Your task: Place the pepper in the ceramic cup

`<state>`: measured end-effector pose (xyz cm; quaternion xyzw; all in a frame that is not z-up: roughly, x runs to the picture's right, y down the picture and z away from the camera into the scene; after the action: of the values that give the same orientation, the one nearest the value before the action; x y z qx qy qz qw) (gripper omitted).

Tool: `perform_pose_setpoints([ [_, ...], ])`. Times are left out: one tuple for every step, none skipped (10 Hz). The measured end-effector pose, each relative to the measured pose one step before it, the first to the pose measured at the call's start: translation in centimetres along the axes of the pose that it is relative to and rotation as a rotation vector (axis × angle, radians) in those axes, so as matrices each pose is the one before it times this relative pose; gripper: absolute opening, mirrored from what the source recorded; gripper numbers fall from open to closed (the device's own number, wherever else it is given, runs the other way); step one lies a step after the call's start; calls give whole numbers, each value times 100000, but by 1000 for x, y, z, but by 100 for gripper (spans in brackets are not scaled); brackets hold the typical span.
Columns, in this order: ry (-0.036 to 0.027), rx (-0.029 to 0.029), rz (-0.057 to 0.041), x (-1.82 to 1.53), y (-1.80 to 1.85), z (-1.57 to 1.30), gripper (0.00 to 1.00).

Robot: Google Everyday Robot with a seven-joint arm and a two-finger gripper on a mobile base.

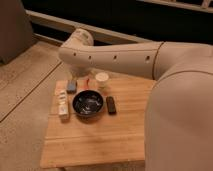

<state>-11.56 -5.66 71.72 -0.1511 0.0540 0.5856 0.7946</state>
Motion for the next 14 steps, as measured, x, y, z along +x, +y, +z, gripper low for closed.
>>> perform_pose_setpoints([
  [144, -90, -46, 75, 55, 43, 65],
  [1153, 710, 254, 256, -108, 697, 65],
  [1209, 1714, 15, -107, -141, 950, 65],
  [1504, 1965, -667, -358, 59, 1053, 65],
  [2964, 2013, -889, -480, -126, 1571, 65],
  [2506, 173, -290, -225, -74, 1286, 65],
  [2547, -637, 85, -429, -103, 1457, 65],
  [1372, -1185, 178, -643, -76, 1276, 65],
  [-528, -2741, 1003, -1226, -149, 1103, 65],
  [-1886, -3453, 1436, -1323, -219, 811, 65],
  [-4894, -6458, 3144, -2473, -580, 934, 65],
  [-3958, -5475, 2661, -1976, -887, 1150, 65],
  [-1046, -2813, 1297, -716, -505, 757, 65],
  [543, -2800, 700, -425, -880, 1507, 65],
])
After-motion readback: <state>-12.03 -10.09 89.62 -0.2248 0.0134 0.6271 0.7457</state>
